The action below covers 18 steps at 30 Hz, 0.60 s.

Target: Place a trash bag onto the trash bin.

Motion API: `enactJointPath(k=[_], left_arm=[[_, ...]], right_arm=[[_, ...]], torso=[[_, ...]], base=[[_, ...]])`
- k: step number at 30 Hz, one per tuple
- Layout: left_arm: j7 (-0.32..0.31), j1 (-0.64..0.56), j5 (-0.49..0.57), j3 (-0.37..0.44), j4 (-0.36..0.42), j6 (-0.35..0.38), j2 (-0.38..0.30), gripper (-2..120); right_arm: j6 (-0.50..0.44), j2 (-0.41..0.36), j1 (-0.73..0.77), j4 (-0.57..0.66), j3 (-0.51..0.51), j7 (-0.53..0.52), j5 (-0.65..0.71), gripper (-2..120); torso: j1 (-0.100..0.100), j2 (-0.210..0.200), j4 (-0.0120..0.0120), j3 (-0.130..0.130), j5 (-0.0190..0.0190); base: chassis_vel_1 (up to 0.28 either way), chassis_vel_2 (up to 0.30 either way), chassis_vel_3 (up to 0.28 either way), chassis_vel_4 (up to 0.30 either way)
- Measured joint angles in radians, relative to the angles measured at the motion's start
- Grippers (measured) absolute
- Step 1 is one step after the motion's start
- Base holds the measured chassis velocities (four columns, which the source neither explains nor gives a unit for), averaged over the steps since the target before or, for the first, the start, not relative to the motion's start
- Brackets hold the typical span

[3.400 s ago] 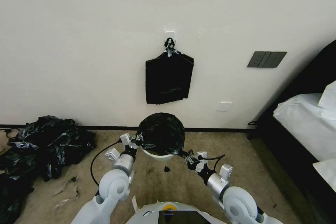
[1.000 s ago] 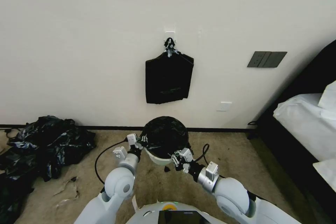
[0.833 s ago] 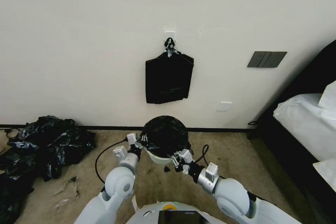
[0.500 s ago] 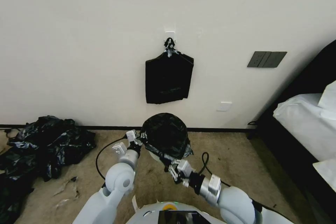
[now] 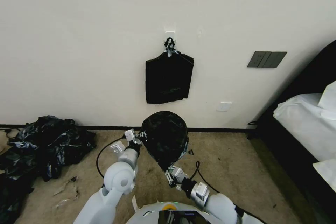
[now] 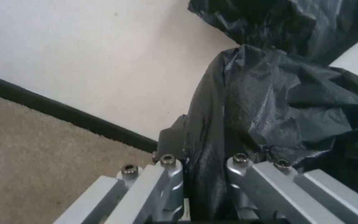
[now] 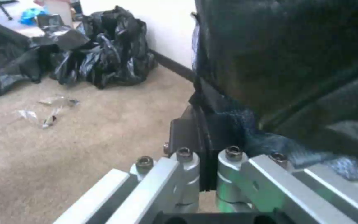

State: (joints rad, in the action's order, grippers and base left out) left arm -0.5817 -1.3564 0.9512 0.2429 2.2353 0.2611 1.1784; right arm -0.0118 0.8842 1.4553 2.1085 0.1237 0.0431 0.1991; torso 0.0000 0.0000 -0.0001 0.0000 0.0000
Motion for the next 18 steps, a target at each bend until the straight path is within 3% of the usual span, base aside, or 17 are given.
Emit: enactJointPath(k=[10,18], left_arm=[[-0.022,-0.053,0.038,0.0,0.041,0.02,0.009,7],[-0.023,-0.078,0.041,0.007,0.054,0.023,0.001,7]], right_arm=[[-0.025,0.1,0.016,-0.157,-0.014,-0.037,0.021,0],[-0.026,0.111,0.029,-0.188,-0.025,-0.037,0.03,0]], torso=[[0.0,0.0,0.0001,0.0,0.0],[0.0,0.0,0.0001,0.0,0.0]], base=[[0.0,0.0,0.0,0.0],[0.0,0.0,0.0,0.0]])
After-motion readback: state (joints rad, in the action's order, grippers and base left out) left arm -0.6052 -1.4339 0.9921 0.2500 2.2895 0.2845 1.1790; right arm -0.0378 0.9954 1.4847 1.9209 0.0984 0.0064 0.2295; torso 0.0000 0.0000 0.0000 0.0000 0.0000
